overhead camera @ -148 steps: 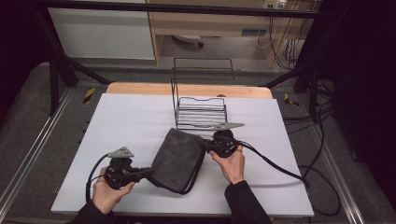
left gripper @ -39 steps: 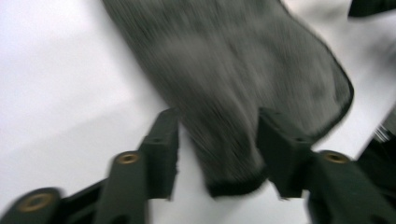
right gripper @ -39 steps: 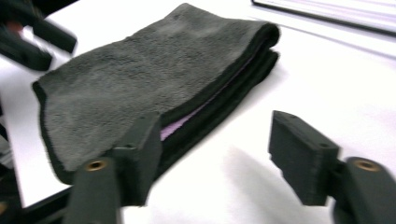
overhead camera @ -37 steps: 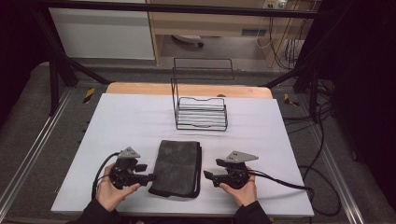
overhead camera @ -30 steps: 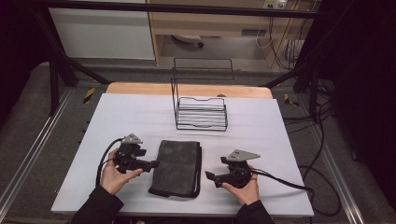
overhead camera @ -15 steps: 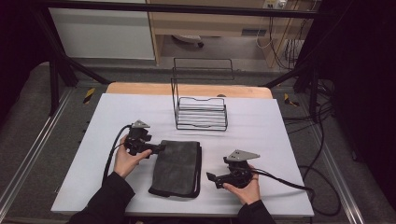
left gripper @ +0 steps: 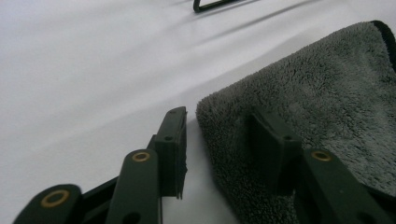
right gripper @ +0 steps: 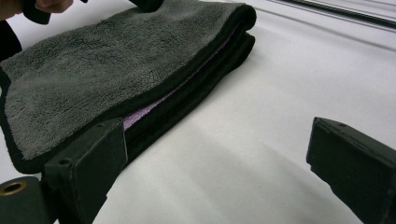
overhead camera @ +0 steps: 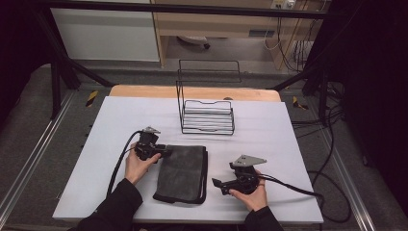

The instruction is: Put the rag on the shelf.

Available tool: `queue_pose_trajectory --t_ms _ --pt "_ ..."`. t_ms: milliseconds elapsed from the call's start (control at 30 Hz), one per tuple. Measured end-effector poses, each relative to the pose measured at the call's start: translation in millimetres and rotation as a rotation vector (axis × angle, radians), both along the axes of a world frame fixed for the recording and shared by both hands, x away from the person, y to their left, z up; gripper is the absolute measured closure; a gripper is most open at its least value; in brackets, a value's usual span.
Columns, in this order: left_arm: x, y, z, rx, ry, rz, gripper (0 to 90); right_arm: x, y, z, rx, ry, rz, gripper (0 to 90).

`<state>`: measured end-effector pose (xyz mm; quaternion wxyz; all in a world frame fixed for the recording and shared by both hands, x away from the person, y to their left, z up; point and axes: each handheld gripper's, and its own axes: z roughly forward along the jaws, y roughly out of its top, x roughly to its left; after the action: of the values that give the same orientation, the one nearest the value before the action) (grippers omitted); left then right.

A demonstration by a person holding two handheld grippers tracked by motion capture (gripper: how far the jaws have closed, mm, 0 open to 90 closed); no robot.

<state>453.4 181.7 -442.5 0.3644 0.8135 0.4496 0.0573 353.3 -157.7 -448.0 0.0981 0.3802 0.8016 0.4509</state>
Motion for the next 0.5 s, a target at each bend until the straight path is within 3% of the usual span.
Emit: queue_pose_trajectory --t_ms 333,500 --pt "-2.4 -3.2 -1.0 -0.003 0.013 -0.010 73.2 7.5 0.1 4.8 0.033 0.000 -0.021 5.0" --pt "-3.8 -4.9 -1.3 0.001 0.007 -0.004 75.8 18.2 7.5 10.8 0.014 -0.012 -0.048 3.3"
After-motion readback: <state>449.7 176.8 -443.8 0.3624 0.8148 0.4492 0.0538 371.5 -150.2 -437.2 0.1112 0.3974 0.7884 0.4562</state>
